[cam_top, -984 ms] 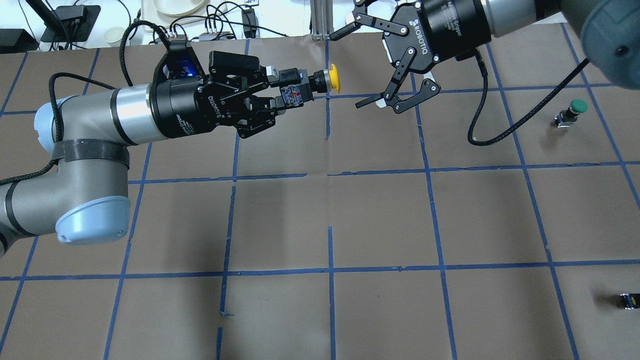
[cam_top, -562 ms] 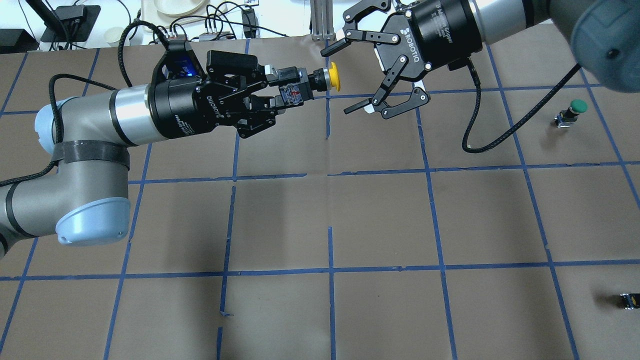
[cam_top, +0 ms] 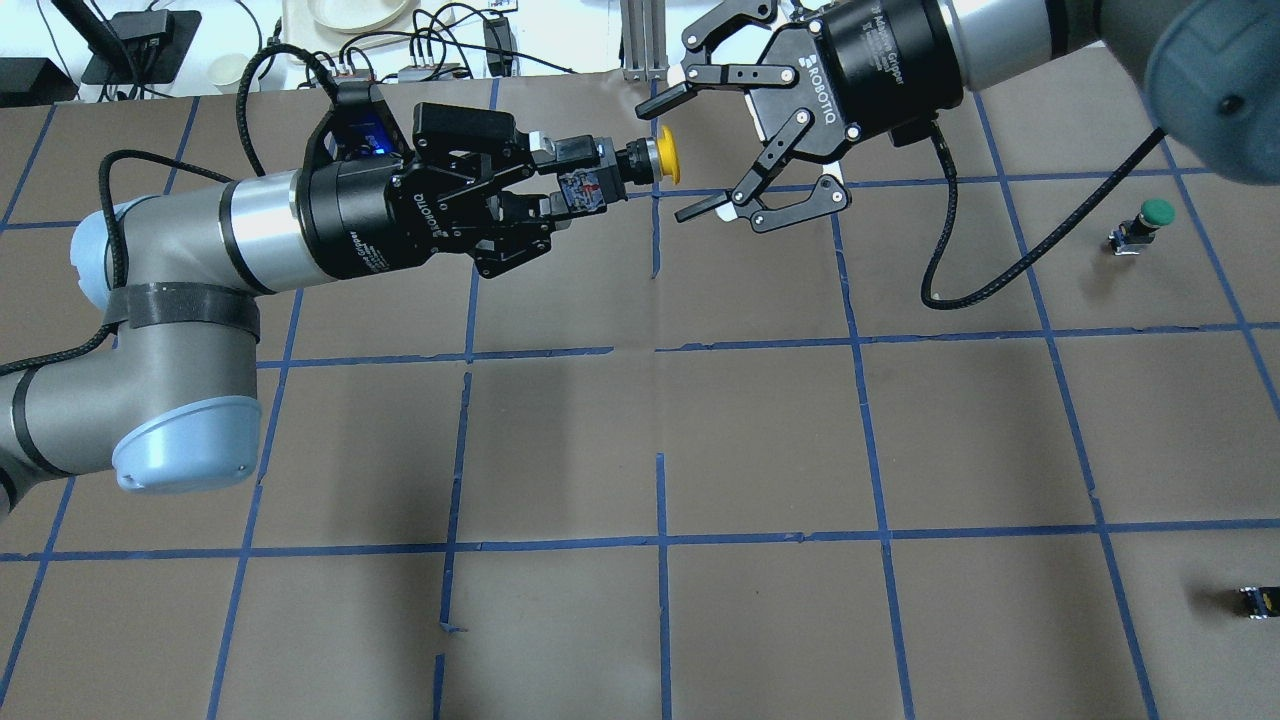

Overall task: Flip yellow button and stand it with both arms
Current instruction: 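Close the right gripper on the yellow cap held by the left gripper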

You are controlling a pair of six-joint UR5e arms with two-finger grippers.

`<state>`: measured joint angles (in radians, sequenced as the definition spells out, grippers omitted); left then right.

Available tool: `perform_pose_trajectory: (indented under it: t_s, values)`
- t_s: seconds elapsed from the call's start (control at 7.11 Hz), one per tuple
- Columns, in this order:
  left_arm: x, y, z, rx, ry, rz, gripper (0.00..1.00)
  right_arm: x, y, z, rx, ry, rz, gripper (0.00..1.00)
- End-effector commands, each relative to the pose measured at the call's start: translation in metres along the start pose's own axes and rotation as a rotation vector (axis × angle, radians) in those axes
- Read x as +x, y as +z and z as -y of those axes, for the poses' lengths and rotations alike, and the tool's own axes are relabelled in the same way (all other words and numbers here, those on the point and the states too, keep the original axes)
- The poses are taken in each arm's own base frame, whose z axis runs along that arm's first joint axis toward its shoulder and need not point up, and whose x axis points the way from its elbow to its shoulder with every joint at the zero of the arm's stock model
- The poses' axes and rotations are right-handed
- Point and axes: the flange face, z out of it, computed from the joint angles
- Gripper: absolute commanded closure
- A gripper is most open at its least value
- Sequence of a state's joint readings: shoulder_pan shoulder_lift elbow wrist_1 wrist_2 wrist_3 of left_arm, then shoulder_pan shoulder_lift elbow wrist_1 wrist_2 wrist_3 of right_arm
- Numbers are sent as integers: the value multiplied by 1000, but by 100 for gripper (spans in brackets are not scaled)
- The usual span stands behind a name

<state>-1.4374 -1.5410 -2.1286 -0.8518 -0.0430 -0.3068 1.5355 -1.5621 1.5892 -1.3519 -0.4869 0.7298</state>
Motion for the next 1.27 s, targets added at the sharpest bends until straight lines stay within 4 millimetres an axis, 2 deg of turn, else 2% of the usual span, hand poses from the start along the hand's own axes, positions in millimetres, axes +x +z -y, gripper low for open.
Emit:
perform_pose_trajectory:
  t_s: [0.0,0.28,0.42,0.56,0.7,0.84,1.12]
  values:
    - [0,0,0,0,1,0,88,-1,1,2,-5,7,3,43]
    - [0,0,0,0,1,0,88,-1,0,2,-4,8,4,74]
    - [0,0,0,0,1,0,88,-1,0,2,-4,8,4,84]
    - [0,0,0,0,1,-1,88,-1,0,2,-4,8,4,86]
    - [-1,0,1,1,-2,1,69,0,0,2,-5,9,3,87]
    - [-1,1,2,0,-5,5,1,-1,0,2,-4,8,4,89]
    - [4,0,2,2,-40,6,0,0,-1,3,-3,11,3,91]
